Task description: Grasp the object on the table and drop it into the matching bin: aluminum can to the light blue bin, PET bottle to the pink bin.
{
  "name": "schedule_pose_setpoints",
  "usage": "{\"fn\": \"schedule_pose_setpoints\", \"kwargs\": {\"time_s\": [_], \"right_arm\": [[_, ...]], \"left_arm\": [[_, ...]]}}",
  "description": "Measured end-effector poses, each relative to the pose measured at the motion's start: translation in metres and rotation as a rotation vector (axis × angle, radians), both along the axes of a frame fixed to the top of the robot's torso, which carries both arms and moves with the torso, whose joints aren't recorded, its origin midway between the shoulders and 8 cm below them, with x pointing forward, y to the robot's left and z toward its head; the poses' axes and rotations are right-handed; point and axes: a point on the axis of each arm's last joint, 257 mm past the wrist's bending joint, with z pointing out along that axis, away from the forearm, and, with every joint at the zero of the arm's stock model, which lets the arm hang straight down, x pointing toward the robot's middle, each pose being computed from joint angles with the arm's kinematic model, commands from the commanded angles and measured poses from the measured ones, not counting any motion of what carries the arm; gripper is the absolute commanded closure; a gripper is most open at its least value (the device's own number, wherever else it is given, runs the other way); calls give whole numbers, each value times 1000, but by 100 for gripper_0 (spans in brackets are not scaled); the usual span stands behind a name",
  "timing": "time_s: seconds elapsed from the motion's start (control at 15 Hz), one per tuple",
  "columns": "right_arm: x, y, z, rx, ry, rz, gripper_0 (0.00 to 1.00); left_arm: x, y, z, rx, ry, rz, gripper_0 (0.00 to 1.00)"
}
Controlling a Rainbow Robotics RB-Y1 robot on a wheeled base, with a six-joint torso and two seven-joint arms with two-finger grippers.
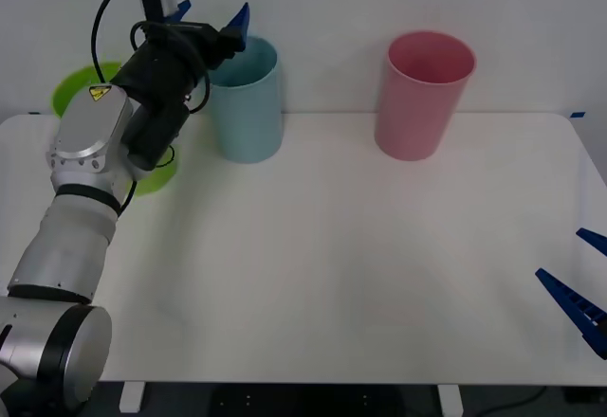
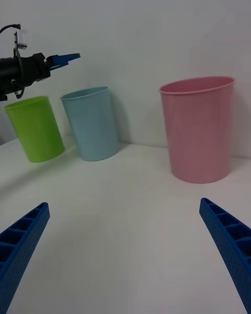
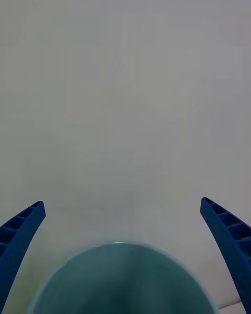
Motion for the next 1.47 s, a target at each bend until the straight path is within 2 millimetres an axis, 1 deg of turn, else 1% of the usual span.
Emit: {"fn": "schedule_pose_setpoints", "kwargs": {"time_s": [0.27, 0.53, 0.87, 1.07, 1.27, 1.47], "right_arm": [[0, 0, 0, 0, 0, 0, 0], [0, 0, 0, 0, 0, 0, 0], [0, 0, 0, 0, 0, 0, 0], [0, 0, 0, 0, 0, 0, 0], [0, 0, 0, 0, 0, 0, 0], [0, 0, 0, 0, 0, 0, 0]], "left_arm": [[-31, 24, -5, -3, -36, -23, 0], [-59, 38, -16, 17, -51, -48, 0], [-101, 59, -30, 52, -68, -103, 0], [-130, 77, -41, 73, -71, -129, 0], [-161, 97, -46, 97, -72, -153, 0], [-195, 115, -46, 87, -48, -184, 0]]}}
